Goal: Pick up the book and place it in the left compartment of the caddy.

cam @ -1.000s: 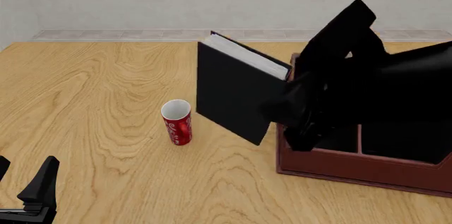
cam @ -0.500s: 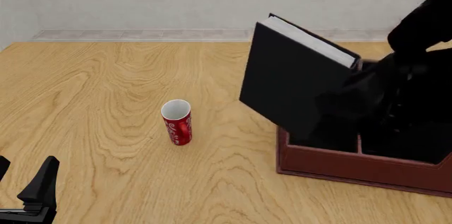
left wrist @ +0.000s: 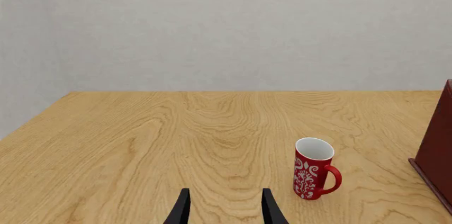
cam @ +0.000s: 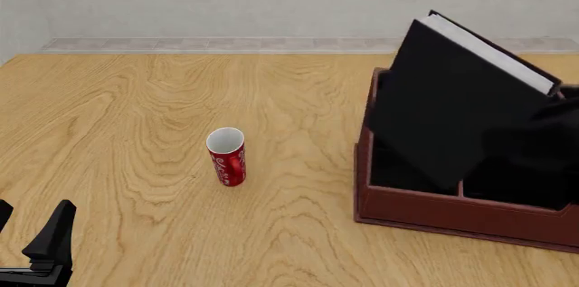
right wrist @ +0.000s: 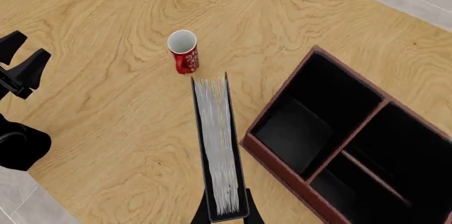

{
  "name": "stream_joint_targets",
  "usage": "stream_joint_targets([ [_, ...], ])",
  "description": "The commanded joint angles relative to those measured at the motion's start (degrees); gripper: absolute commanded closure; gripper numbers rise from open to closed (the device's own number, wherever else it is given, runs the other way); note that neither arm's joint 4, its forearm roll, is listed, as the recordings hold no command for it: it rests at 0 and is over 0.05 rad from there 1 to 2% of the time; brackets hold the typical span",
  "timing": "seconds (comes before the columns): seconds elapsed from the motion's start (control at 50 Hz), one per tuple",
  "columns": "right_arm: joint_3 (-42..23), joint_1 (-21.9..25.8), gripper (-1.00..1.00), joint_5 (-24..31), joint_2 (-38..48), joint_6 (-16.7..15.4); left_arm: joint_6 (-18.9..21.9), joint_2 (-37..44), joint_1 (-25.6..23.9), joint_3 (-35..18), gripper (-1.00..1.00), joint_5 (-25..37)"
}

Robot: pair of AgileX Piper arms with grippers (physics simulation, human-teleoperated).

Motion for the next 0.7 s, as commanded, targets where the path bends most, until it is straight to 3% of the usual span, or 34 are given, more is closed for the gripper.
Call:
stream_joint_targets([
  [0.02,-0.77,-3.57,1.00,2.94,-3.15,1.46,0.05,0.10,-0.02,-0.11,-1.00,-0.11],
  [0.7,-0.02,-11.65,1.00,3.16,-1.59,4.04,0.04,0.10,-0.02,-0.11,-1.00,-0.11],
])
